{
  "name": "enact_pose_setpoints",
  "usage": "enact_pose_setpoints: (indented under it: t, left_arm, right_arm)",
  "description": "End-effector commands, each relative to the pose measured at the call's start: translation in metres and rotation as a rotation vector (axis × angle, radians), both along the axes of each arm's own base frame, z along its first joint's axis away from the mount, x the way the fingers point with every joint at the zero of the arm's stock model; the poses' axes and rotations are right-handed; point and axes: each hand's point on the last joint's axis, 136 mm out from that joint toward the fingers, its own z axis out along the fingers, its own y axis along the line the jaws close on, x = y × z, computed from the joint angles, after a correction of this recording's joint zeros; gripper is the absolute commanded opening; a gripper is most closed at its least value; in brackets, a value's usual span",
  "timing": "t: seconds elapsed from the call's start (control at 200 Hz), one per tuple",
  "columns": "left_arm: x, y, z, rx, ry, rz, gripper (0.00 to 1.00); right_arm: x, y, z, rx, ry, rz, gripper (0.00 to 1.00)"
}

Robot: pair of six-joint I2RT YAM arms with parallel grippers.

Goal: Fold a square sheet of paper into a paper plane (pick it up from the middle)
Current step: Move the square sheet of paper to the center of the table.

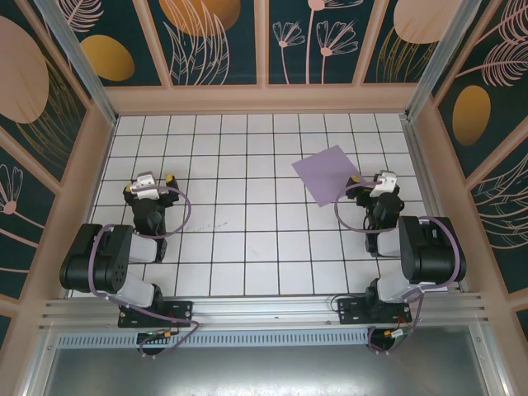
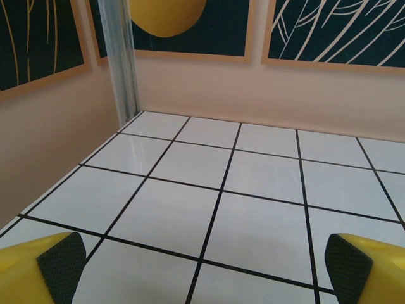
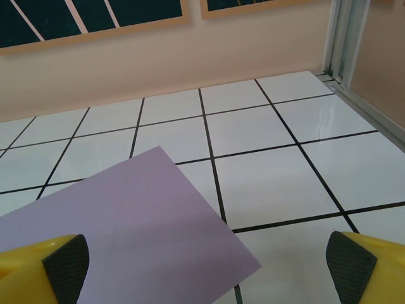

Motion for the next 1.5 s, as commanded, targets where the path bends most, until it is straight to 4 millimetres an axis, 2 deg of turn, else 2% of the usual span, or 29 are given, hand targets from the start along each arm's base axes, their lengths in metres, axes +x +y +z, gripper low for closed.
enact_pose_setpoints:
  t: [0.0, 0.866, 1.016, 1.061, 1.121, 1.201, 1.256, 1.326, 1.431, 1.496]
  left_arm:
    - [0.002, 0.0, 0.005, -0.014, -0.022, -0.008, 0.99]
    - [0.001, 0.0, 0.006, -0.011, -0.027, -0.01, 0.99]
    - [0.003, 0.002, 0.016, -0.014, -0.013, 0.004, 0.98]
    - [0.003, 0.004, 0.022, -0.018, -0.007, 0.017, 0.98]
    - [0.003, 0.008, 0.028, -0.032, 0.014, 0.044, 0.99]
    - [0.006, 0.011, 0.04, -0.095, 0.024, 0.069, 0.99]
    - [0.008, 0.008, 0.05, -0.174, 0.016, 0.063, 0.99]
    - [0.013, 0.001, 0.056, -0.325, 0.031, 0.049, 0.99]
    - [0.018, -0.003, 0.05, -0.5, 0.121, 0.086, 0.99]
    - [0.023, -0.016, 0.048, -0.532, 0.172, 0.022, 0.99]
  right_arm:
    - [0.002, 0.0, 0.007, -0.013, -0.03, 0.011, 0.99]
    - [0.002, 0.001, 0.008, -0.011, -0.032, 0.021, 0.99]
    - [0.01, -0.002, 0.026, -0.011, 0.0, -0.006, 0.99]
    - [0.012, -0.01, 0.034, -0.006, 0.012, -0.062, 0.99]
    - [0.014, -0.018, 0.044, 0.04, 0.03, -0.118, 0.99]
    - [0.019, -0.016, 0.057, 0.106, 0.072, -0.13, 0.99]
    - [0.024, -0.01, 0.061, 0.167, 0.139, -0.115, 0.99]
    - [0.029, 0.015, 0.068, 0.201, 0.2, 0.012, 0.99]
    - [0.031, 0.054, 0.08, 0.31, 0.245, 0.194, 0.99]
    - [0.032, 0.072, 0.081, 0.416, 0.281, 0.261, 0.99]
